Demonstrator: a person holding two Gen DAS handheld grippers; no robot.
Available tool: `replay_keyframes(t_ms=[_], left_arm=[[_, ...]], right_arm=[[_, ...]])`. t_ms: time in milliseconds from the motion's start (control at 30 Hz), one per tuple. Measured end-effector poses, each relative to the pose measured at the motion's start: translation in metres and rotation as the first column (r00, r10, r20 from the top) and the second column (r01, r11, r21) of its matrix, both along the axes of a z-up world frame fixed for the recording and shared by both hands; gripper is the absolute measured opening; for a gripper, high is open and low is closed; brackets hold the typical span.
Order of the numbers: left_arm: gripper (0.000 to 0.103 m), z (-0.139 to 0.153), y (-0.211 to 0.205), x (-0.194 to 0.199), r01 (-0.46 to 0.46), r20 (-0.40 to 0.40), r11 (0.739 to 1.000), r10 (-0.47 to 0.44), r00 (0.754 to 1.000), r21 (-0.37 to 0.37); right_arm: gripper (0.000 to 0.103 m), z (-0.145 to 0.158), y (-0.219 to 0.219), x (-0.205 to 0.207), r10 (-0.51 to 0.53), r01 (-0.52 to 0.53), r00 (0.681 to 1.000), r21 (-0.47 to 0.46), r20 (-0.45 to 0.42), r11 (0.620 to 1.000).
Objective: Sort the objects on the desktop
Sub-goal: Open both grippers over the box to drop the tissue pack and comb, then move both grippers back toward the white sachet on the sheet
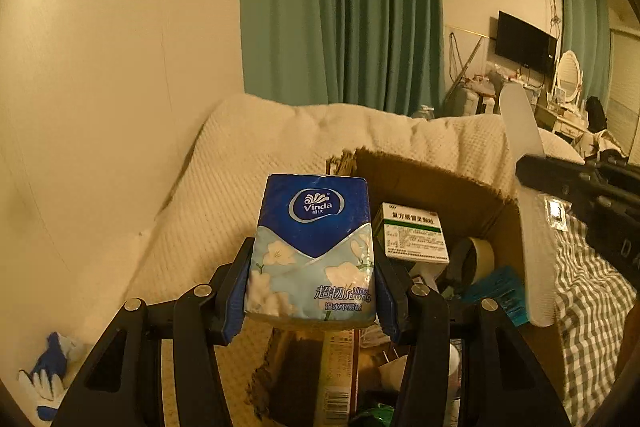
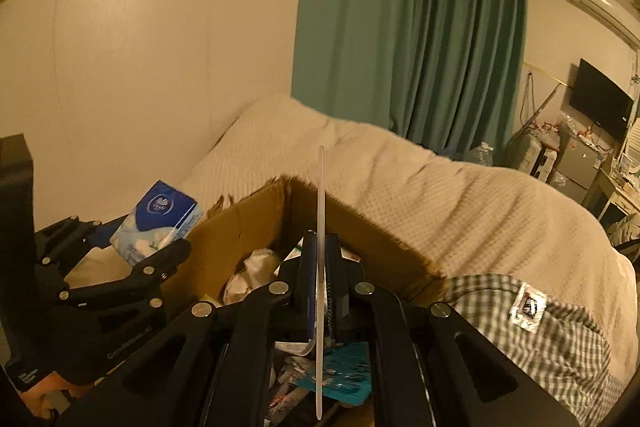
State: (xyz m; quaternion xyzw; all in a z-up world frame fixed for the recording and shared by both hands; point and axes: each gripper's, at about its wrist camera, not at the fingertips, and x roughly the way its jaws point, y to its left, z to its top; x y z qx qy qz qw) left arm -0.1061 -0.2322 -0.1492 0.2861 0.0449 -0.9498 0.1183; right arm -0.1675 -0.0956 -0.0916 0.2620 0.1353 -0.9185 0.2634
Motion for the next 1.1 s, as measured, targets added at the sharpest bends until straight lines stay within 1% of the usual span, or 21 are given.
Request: replay_keyframes(t_ms=[67,200,300,400,467,533,600,633,667,767,833,900,1033,1100], left_arm=[[0.053,-0.004,-0.004,-0.001,0.007,0.001,1.000,-0.007,1.000,0.015],[0.053,-0.008,0.000,-0.008,0.044,0.015,0.999,-0.044,0.999,-0.005],[0.053,-0.010,0.007,-0.010,0.071,0.031,0.997,-0.070,0.997,-0.032],[0.053,-0.013,0.013,-0.013,0.078,0.051,0.995,-0.075,0.996,-0.067],[0.055,-0.015,0.020,-0.014,0.075,0.063,0.992,-0.069,0.996,-0.100],[0.060,-0.015,0.020,-0.015,0.072,0.073,0.990,-0.063,0.995,-0.125],[0.077,-0.010,0.021,-0.012,0.100,0.052,0.989,-0.095,0.994,-0.106],[0.080,-0.006,0.022,-0.009,0.111,0.034,0.989,-0.108,0.994,-0.095],[0.085,0.000,0.025,-0.004,0.111,0.013,0.990,-0.110,0.994,-0.089],[0.086,0.014,0.031,0.005,0.120,-0.026,0.990,-0.123,0.992,-0.078],[0.090,0.022,0.035,0.010,0.135,-0.051,0.989,-0.138,0.989,-0.065],[0.096,0.031,0.040,0.015,0.138,-0.082,0.989,-0.142,0.986,-0.054],[0.097,0.053,0.046,0.031,0.147,-0.156,0.989,-0.150,0.976,-0.033],[0.101,0.062,0.047,0.039,0.144,-0.184,0.989,-0.145,0.972,-0.022]], right_arm=[[0.003,-0.008,-0.005,-0.001,0.000,0.000,1.000,0.007,0.013,1.000],[0.003,-0.023,-0.010,-0.001,-0.008,0.007,0.999,0.025,0.037,1.000],[0.003,-0.027,-0.010,-0.004,-0.019,0.017,0.998,0.027,0.056,0.999],[0.003,-0.031,-0.011,0.000,-0.020,0.018,0.998,0.033,0.059,0.999],[0.003,-0.031,-0.009,-0.002,-0.025,0.023,0.997,0.027,0.074,0.999],[0.015,-0.032,-0.005,-0.004,-0.035,0.034,0.995,0.018,0.088,0.999],[0.055,-0.028,0.003,-0.005,-0.042,0.042,0.995,0.000,0.093,0.999],[0.060,-0.025,0.007,-0.003,-0.040,0.041,0.995,-0.016,0.092,0.999],[0.060,-0.020,0.013,-0.002,-0.042,0.045,0.996,-0.028,0.085,0.999],[0.060,-0.006,0.028,0.005,-0.062,0.064,0.997,-0.042,0.053,0.997],[0.061,0.007,0.040,0.011,-0.074,0.075,0.997,-0.051,0.027,0.996],[0.068,0.021,0.052,0.018,-0.095,0.094,0.995,-0.060,-0.009,0.994],[0.080,0.047,0.080,0.035,-0.126,0.119,0.990,-0.105,-0.067,0.987],[0.088,0.057,0.093,0.043,-0.141,0.129,0.986,-0.127,-0.093,0.984]])
